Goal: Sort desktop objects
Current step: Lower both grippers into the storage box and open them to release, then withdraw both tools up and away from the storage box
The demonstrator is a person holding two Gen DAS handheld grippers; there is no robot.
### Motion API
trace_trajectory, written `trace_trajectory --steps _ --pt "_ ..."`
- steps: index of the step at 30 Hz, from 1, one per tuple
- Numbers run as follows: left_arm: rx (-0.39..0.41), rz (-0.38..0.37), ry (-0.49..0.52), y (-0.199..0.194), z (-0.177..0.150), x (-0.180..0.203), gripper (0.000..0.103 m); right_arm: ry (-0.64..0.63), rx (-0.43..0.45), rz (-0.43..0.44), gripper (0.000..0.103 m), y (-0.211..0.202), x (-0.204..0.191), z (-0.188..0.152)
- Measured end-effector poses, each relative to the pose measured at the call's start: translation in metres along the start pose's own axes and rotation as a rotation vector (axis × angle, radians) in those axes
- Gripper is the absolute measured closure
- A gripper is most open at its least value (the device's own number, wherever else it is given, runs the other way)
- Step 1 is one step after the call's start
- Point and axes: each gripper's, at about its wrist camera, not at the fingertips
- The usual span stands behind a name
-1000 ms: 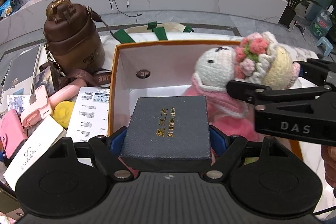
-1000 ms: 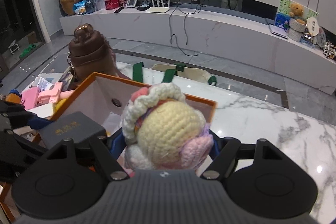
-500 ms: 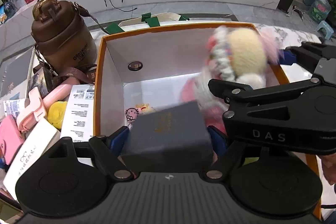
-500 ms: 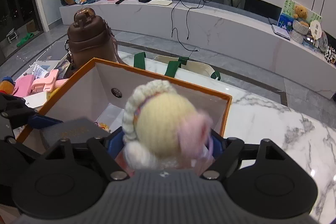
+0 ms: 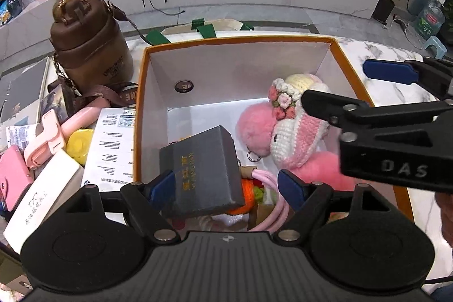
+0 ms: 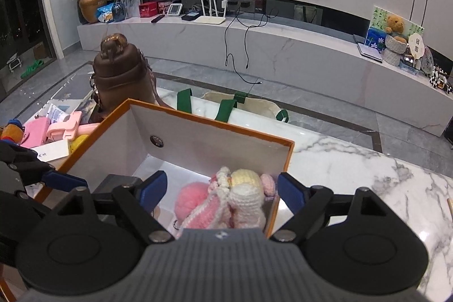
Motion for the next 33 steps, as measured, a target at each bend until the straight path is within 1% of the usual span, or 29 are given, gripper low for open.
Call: trace_trajectory --steps 6,10,16,19,22,25,28,33 --pt "0.017 -0.014 -0.028 -0.014 -0.009 -0.008 0.009 -0.009 0.025 -0.012 0.013 -0.026 -0.001 -0.006" --pt "0.059 -0.015 -0.036 -0.034 -0.012 -0.009 0.009 -0.026 0.041 -0.026 0.012 -0.046 -0.006 -0.01" --pt "0.158 0.032 -0.002 -0.067 -0.017 -0.003 0.009 -0.016 0.116 -0.05 0.006 -0.082 -0.013 -0.006" --pt "0.197 0.049 -0.016 -0.082 -0.019 -0.002 0.008 0.004 0.144 -0.054 0.004 -0.101 -0.015 -0.005" --pt "0.222 0.087 -0.053 -0.091 -0.027 -0.003 0.007 0.002 0.162 -0.066 0.003 -0.118 -0.019 -0.007" --pt "0.239 0.114 -0.082 -0.097 -0.037 -0.002 0.004 0.014 0.189 -0.085 0.001 -0.136 -0.022 -0.014" --pt "0.249 0.131 -0.098 -0.103 -0.047 0.002 0.004 0.032 0.203 -0.093 0.001 -0.152 -0.021 -0.028" --pt "0.248 0.114 -0.141 -0.108 -0.06 0.009 0.004 0.078 0.229 -0.129 0.001 -0.167 -0.018 -0.053"
Point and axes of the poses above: each gripper's, at about its wrist camera, not at the fingertips, and y roughly the way its jaws point, x to its right, z to its top
